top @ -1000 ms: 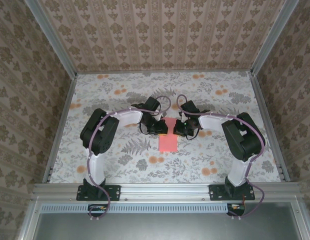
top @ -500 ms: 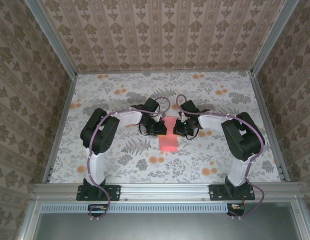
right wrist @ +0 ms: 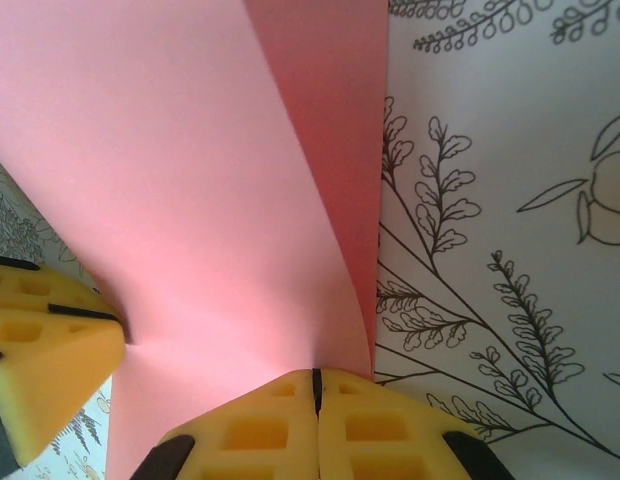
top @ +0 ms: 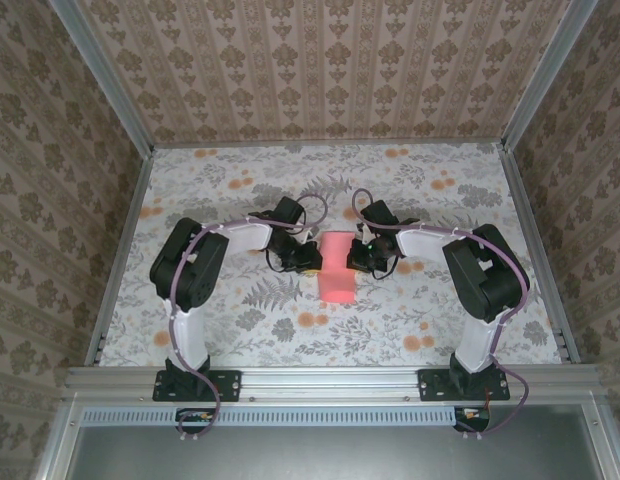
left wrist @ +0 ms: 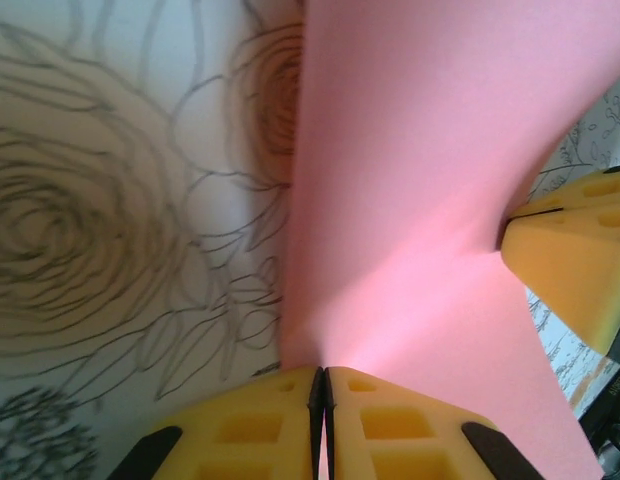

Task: Fold a paper plane with a square sheet of paper (fold left side to right side)
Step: First fold the square sheet of paper in half at the center of the table, then hold the square sheet of paper at the center of the table.

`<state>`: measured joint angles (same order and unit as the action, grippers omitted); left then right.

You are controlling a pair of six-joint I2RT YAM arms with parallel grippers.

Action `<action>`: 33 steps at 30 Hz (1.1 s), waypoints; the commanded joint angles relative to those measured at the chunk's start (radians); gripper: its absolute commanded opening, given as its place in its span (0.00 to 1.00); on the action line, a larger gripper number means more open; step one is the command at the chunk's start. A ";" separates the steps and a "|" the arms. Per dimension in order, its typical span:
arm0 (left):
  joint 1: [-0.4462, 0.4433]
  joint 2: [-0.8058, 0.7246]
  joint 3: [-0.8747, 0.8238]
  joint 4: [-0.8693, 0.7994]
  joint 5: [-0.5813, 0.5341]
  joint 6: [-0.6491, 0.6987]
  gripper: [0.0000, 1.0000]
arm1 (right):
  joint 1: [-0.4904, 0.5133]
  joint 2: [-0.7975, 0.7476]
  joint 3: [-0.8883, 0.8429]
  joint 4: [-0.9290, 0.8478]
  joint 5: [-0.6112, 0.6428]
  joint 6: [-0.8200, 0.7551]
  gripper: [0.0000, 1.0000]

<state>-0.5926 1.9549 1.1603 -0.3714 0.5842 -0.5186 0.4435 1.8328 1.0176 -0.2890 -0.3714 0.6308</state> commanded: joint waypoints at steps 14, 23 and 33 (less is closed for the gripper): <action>-0.029 -0.052 0.052 -0.068 -0.060 0.007 0.13 | 0.008 0.048 -0.013 -0.078 0.058 -0.009 0.06; -0.072 0.037 0.107 -0.011 -0.047 -0.038 0.13 | 0.011 0.051 -0.011 -0.076 0.055 -0.007 0.06; -0.079 0.063 0.092 -0.038 -0.059 -0.034 0.14 | 0.011 0.045 -0.015 -0.054 0.038 -0.008 0.06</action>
<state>-0.6609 1.9987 1.2469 -0.3851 0.5335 -0.5461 0.4442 1.8328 1.0187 -0.2886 -0.3717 0.6308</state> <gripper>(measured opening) 0.139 0.065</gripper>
